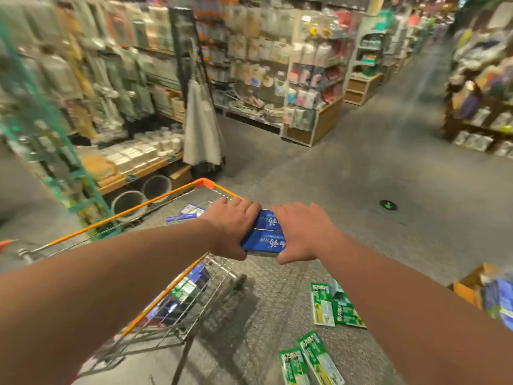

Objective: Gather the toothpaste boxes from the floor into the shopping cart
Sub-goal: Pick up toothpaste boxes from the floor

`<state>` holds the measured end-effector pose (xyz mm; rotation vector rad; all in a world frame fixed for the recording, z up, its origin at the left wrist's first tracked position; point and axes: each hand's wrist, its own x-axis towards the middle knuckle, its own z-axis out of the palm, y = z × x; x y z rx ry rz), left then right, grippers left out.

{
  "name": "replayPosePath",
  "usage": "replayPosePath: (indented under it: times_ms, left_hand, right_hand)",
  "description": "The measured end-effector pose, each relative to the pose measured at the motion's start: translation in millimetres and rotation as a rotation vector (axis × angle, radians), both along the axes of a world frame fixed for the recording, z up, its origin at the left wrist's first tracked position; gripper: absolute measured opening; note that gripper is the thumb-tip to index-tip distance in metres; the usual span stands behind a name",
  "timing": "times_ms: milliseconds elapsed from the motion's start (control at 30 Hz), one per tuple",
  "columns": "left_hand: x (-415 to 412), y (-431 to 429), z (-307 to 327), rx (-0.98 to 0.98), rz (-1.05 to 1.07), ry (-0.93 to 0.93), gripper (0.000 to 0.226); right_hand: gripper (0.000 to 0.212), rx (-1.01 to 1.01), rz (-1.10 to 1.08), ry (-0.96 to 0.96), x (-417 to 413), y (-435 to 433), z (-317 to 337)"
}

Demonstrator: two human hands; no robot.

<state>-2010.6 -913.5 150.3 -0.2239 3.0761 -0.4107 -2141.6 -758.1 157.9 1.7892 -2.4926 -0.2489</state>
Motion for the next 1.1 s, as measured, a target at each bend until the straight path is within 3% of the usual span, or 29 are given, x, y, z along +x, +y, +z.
replayPosePath:
  times_ms: [300, 567, 733, 900, 1100]
  left_hand:
    - [140, -62, 36, -0.050, 0.184, 0.001, 0.098]
    - [215, -165, 23, -0.057, 0.282, -0.045, 0.101]
    - [227, -230, -3, -0.099, 0.260, -0.123, 0.105]
    - [212, -275, -49, -0.070, 0.234, -0.194, 0.084]
    - [170, -332, -119, -0.035, 0.224, -0.227, 0.084]
  right_hand:
    - [0.079, -0.057, 0.191, 0.005, 115, -90, 26]
    - [0.078, -0.092, 0.241, 0.007, 186, -200, 8]
    - [0.084, -0.103, 0.146, -0.032, 213, -260, -29]
    - [0.095, -0.037, 0.039, -0.102, 214, -301, -76]
    - [0.091, 0.006, -0.051, -0.182, 184, -357, -144]
